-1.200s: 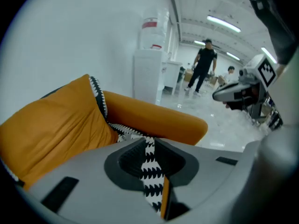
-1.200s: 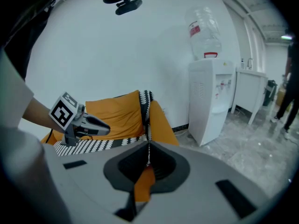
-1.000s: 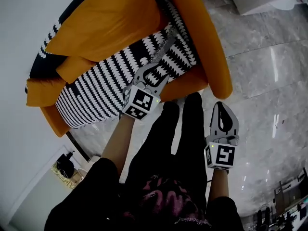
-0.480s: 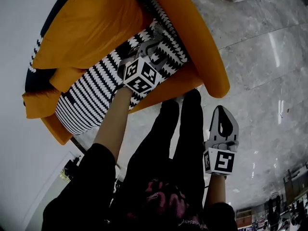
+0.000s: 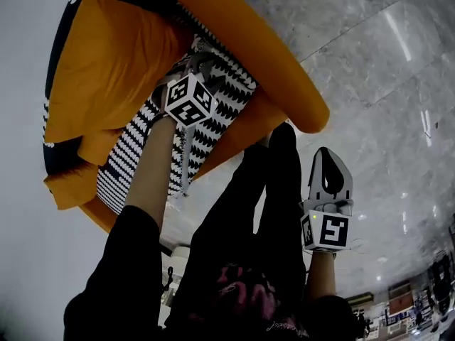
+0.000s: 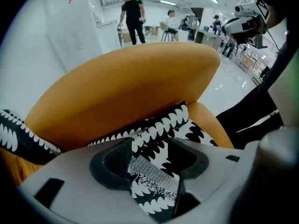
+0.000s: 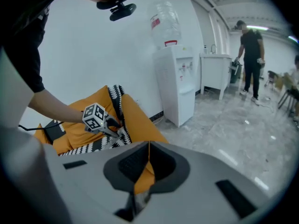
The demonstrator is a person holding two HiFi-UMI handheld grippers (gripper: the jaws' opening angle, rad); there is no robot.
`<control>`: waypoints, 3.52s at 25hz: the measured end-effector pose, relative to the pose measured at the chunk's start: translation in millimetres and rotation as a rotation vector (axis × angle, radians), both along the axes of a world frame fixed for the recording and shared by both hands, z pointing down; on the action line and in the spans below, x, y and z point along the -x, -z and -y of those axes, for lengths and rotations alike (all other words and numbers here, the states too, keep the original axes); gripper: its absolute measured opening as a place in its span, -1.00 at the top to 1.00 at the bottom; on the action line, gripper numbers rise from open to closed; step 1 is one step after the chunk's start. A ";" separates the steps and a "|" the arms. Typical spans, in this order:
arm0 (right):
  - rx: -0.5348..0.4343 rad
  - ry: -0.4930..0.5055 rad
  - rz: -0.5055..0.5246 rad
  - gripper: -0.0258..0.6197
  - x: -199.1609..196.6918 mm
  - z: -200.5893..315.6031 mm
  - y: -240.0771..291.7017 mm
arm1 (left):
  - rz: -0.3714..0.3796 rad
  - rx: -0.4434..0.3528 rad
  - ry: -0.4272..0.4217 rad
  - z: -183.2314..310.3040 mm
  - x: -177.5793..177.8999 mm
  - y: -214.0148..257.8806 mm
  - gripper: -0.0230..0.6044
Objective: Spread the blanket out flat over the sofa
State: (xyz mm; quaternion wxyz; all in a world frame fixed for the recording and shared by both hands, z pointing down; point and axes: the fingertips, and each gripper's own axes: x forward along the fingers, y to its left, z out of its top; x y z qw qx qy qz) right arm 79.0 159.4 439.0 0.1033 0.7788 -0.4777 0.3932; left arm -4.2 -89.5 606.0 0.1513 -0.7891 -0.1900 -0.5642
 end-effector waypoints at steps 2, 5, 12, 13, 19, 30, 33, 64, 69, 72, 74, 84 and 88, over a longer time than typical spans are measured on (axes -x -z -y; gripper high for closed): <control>-0.004 -0.026 0.008 0.85 -2.5 -3.5 -1.1 | 0.021 -0.016 -0.053 -0.6 -6.3 -1.4 0.21; -0.007 -0.059 0.020 0.85 -0.8 -5.7 -2.0 | 0.051 -0.022 -0.117 0.3 -12.9 -1.7 0.21; 0.019 -0.091 0.031 0.85 -4.7 -21.3 -25.5 | 0.169 -0.027 -0.236 -3.7 -11.6 -40.0 0.22; 0.021 -0.092 0.031 0.85 -6.1 -22.6 -28.5 | 0.181 -0.032 -0.248 -3.3 -12.0 -45.9 0.22; 0.041 -0.111 0.030 0.85 -9.6 -27.9 -36.8 | 0.224 -0.049 -0.204 9.6 -9.4 -62.2 0.50; 0.013 -0.060 0.006 0.85 -4.7 -20.1 -26.8 | 0.175 -0.072 -0.139 8.9 -0.5 -40.4 0.86; -0.002 -0.030 -0.005 0.85 -2.1 -10.9 -18.7 | 0.156 -0.078 -0.113 6.2 2.3 -24.6 0.86; -0.098 0.203 -0.112 0.85 1.3 -16.9 18.7 | 0.114 -0.047 0.048 -98.4 32.1 49.9 0.86; -0.121 0.210 -0.130 0.85 6.7 -25.7 30.2 | 0.102 -0.042 0.077 -123.6 42.5 58.8 0.86; -0.126 0.232 -0.128 0.85 -4.1 -32.7 34.8 | 0.087 -0.041 0.117 -136.0 29.6 69.1 0.86; -0.128 0.258 -0.117 0.85 -5.5 -36.3 35.0 | 0.089 -0.034 0.155 -145.5 28.9 73.0 0.86; -0.152 0.489 -0.084 0.85 -56.6 -27.6 27.7 | 0.106 0.012 0.409 -185.5 2.4 64.7 0.86; -0.151 0.536 -0.101 0.85 -73.2 -22.8 31.0 | 0.073 0.033 0.483 -197.7 -13.1 69.1 0.86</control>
